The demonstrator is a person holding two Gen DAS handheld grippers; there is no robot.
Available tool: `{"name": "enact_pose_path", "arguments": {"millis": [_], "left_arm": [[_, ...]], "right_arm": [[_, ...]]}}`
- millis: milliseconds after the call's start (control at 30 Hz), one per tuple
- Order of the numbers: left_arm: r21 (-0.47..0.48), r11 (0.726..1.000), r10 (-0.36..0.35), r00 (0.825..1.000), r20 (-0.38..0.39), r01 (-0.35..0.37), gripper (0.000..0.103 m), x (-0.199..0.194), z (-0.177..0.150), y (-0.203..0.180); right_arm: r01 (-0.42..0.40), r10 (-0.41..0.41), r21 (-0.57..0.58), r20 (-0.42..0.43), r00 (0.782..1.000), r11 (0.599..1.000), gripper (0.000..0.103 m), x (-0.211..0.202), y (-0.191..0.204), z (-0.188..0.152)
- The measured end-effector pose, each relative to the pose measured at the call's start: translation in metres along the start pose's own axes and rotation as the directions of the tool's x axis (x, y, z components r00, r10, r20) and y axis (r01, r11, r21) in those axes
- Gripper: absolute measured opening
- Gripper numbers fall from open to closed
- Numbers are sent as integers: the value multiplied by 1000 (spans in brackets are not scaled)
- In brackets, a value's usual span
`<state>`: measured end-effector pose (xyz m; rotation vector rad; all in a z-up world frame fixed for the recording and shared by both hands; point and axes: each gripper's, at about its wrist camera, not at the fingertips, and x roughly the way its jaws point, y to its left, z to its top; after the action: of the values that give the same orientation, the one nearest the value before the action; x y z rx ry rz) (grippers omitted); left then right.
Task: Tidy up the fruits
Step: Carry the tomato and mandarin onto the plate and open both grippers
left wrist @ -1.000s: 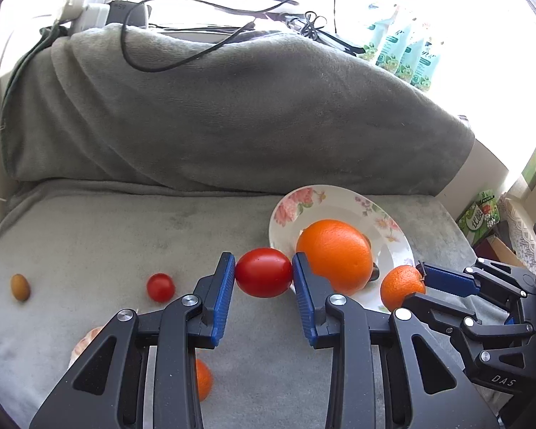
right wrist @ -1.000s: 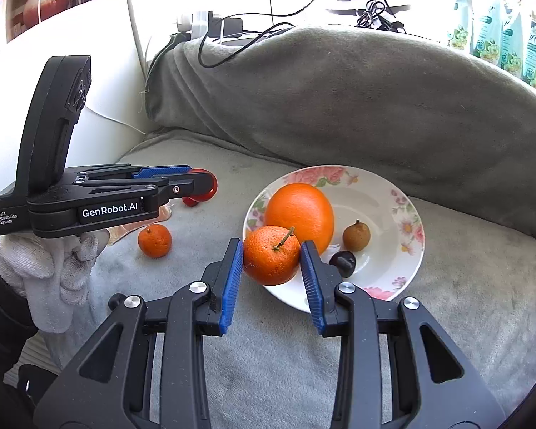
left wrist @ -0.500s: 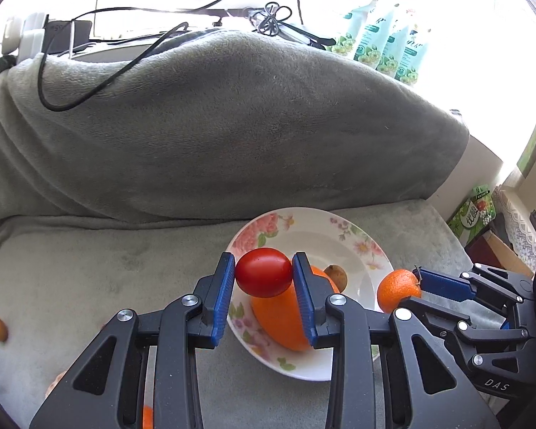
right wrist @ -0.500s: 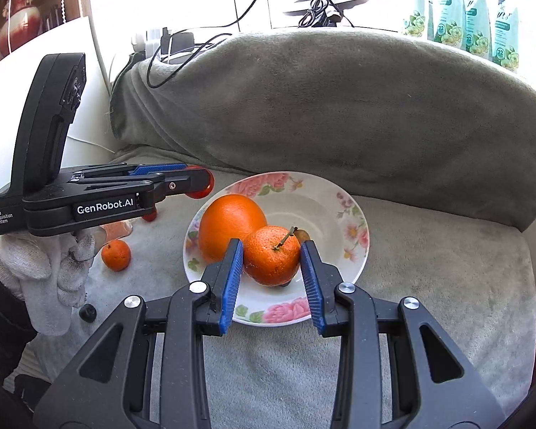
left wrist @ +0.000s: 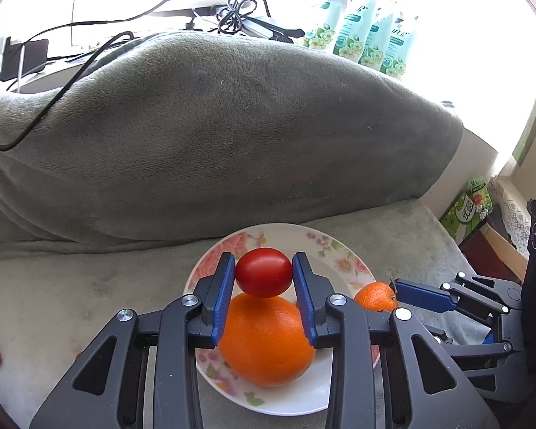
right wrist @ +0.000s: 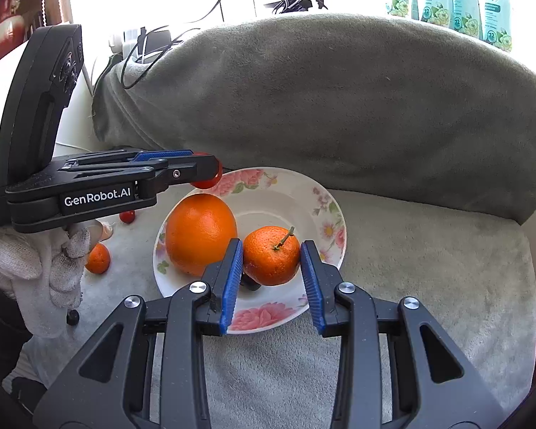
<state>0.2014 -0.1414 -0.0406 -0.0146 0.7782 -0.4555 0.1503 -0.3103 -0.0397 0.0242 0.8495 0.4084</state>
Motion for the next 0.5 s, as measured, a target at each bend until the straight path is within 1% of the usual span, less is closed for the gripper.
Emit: {"name": "enact_pose_path", "arguments": {"millis": [267,500], "left_arm": [[-4,1000,-4,1000,-14,4,32,7,1,-2],[-14,1000,-5,1000,-20,5,32,8,2,-1]], "right_arm": [[-7,8,4,-14,1000,1000,35,6,-3,0],[-10,10,7,-9,1000,1000,36,5,-5,-1]]}}
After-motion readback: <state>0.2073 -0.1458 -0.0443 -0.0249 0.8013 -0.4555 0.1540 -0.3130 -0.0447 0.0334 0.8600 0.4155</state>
